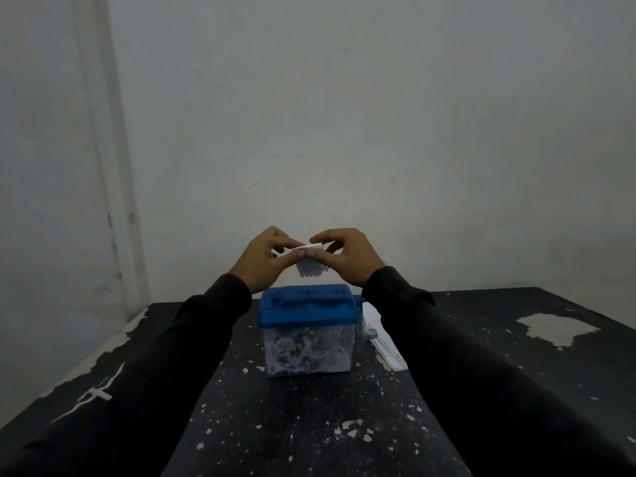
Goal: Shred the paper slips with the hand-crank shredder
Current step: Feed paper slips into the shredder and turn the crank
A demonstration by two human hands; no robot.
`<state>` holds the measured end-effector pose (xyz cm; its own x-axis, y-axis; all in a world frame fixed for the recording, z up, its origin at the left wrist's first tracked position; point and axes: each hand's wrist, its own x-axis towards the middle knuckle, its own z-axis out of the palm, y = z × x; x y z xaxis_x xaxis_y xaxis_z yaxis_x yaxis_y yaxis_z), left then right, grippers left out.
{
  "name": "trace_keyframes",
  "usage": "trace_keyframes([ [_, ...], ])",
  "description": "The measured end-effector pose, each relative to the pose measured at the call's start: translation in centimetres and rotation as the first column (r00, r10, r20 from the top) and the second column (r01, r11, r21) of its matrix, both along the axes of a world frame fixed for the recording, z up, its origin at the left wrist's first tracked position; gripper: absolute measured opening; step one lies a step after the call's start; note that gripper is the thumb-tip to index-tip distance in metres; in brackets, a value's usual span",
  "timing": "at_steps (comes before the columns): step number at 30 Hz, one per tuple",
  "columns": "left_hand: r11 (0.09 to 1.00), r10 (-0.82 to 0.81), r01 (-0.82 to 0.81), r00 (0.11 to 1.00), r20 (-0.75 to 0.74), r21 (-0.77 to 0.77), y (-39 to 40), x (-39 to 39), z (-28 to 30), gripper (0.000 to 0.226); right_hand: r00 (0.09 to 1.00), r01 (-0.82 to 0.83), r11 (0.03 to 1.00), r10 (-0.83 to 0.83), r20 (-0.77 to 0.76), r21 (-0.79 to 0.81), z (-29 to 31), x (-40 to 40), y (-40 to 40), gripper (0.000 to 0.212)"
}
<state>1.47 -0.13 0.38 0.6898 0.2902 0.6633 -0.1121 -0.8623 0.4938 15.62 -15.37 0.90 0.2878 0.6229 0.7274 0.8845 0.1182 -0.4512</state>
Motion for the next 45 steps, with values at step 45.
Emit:
trace_keyframes([
  [45,0.943,-0.016,0.020,1.000,0.014,-0.333,-1.2,-0.6,-1.9,0.051,0.771,-0.084,0.996,0.057,-0.634,-0.013,-1.6,-0.6,-0.5,0.038],
])
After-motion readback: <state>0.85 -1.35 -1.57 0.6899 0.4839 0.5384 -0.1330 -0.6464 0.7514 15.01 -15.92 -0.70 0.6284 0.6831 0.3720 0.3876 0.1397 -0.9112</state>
